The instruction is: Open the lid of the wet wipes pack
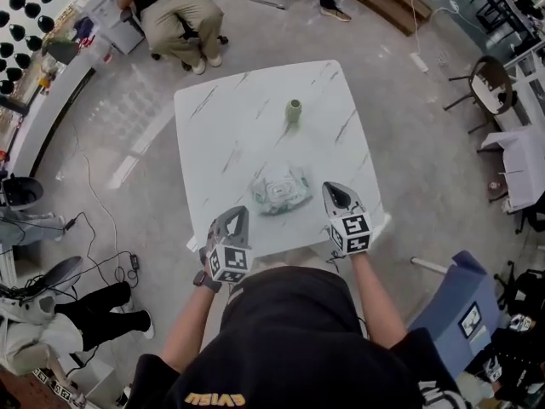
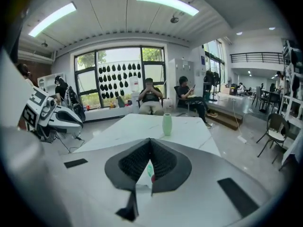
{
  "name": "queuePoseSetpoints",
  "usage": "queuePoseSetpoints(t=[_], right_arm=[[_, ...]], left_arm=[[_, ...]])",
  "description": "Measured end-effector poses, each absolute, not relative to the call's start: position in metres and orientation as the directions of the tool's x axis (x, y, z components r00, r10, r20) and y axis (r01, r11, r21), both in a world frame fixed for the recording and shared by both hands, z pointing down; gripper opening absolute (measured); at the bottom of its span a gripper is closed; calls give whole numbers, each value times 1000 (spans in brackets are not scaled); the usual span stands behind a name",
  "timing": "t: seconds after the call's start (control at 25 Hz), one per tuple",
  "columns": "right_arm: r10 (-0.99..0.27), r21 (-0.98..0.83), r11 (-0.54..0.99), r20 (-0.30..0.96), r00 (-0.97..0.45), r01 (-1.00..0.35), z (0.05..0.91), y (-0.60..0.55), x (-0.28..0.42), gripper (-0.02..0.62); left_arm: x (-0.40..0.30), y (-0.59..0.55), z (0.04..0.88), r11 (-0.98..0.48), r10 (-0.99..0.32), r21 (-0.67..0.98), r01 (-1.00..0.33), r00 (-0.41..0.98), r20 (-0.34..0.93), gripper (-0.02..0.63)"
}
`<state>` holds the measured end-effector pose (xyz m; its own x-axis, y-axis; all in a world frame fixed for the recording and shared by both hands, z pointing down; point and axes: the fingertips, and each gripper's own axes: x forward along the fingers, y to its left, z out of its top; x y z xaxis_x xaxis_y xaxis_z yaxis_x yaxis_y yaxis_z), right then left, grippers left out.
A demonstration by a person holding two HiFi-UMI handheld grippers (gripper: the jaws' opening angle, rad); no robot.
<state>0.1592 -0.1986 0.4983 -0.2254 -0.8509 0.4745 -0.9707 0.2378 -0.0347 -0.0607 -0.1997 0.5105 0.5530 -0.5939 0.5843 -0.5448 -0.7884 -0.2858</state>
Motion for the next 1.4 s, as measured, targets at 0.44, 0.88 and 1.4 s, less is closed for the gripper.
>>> queuePoseSetpoints(t=[0.44, 0.88, 1.4], right_arm=[[-943, -14, 112, 314, -111, -994, 400, -137, 171, 2], [-968, 21, 48, 249, -41, -999, 370, -124, 187, 2], [-978, 64, 77, 197, -63, -995, 343, -138, 182, 2]], left_arm=[[-64, -202, 400, -788, -603, -90, -609, 735, 310, 17], [-62, -219, 360, -764, -640, -68, -642, 739, 213, 15], [-50, -223, 349, -765, -643, -114, -634, 740, 195, 15]])
